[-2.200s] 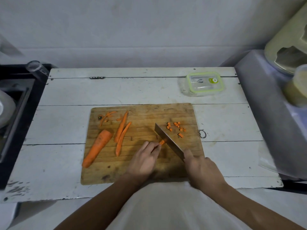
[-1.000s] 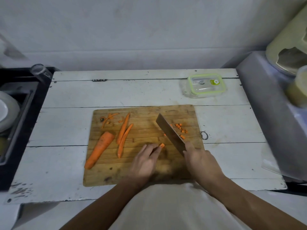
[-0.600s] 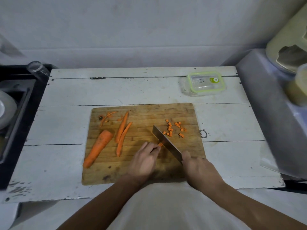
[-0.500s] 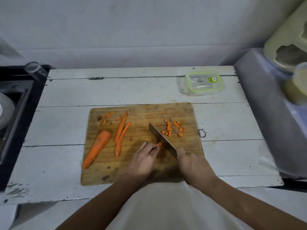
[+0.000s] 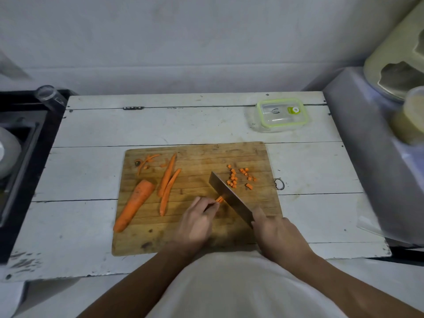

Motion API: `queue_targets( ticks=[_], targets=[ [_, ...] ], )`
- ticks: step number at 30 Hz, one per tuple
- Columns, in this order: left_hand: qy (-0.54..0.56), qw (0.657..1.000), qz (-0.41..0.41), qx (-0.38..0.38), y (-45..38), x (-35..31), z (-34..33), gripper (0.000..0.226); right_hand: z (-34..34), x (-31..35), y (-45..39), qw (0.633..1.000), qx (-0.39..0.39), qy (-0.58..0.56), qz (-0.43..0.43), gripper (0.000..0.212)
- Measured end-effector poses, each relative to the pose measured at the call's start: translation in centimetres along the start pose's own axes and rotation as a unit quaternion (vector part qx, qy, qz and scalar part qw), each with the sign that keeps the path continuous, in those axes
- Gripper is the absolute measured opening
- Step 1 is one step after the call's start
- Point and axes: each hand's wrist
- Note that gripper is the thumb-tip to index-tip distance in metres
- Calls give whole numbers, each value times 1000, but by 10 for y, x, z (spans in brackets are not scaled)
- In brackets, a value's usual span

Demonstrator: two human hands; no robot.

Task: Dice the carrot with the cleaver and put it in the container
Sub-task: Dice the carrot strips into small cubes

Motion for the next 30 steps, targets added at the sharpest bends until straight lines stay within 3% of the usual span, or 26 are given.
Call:
queue_targets(
  ticks=[2,7,10,15,20,25,30],
  targets=[
    [-13,1000,-27,-2,1,-1,1,27,0,2,0,1000,10,3,2,21],
    [15,1000,17,-4,-1,-3,1,27,-7,9,-17,1000,3,-1,8,32],
    [-25,998,-53,-19,-4,-8,5,23,-17,11,-32,999,-36,-12,-4,36],
    [-35,998,-43,-40,-13,-10,5,10,-3,-6,-44,995,-88,-21,-52,7],
    [-43,997,-52,-40,-20,-18,3,12,10,-16,-36,995,-92,-19,-46,14],
    [-34,995,-64,-67,-18,-20,5,11,6,-6,-10,999,-40,13,-4,14],
    [-38,995,-68,-63,-18,-22,6,12,-4,0,-6,1000,-3,22,3,44]
  ],
)
Point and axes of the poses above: each hand's wrist, its own y-axis away from the middle knuckle, its own z-axis out of the back of the hand, x = y × z, and after that the axes turned 2 degrees about y, right-handed
